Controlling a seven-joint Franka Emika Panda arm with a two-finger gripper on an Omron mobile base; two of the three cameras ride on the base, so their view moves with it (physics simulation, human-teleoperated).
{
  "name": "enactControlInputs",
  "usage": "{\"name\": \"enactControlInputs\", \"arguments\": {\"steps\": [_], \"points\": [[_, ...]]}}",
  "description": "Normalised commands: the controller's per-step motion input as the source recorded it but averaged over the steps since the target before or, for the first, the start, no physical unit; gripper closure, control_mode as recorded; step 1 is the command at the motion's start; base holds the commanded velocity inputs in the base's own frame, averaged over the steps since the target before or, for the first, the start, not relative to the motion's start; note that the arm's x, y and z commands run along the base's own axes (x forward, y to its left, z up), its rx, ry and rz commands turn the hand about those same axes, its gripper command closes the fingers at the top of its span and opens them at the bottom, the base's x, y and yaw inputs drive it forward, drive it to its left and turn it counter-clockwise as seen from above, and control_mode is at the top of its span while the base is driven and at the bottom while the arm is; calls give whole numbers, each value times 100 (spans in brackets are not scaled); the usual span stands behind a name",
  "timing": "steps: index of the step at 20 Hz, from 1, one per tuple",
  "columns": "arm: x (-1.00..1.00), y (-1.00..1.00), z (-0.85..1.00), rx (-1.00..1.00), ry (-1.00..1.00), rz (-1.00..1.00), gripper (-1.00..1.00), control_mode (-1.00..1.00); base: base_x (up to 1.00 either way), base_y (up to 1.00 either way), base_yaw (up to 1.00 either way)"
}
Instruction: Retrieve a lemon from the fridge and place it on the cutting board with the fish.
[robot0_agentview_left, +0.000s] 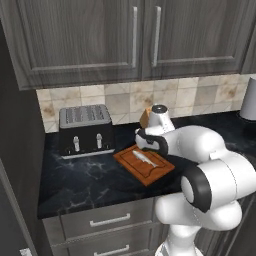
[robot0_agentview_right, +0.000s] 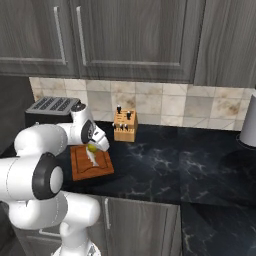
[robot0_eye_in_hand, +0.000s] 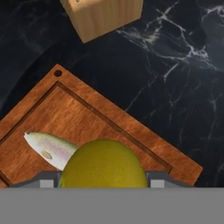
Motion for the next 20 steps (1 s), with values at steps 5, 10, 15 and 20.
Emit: {"name": "enactControlInputs", "arguments": {"steps": [5,10,15,20], "points": [[22,6,-4,0,0,0,100,-100,0,0,0],[31,0,-3,0,3,0,100,-100,0,0,0],[14,8,-19,0,0,0,100,-100,0,0,0],[1,2,-11,0,0,0,100,-100,0,0,0]]}}
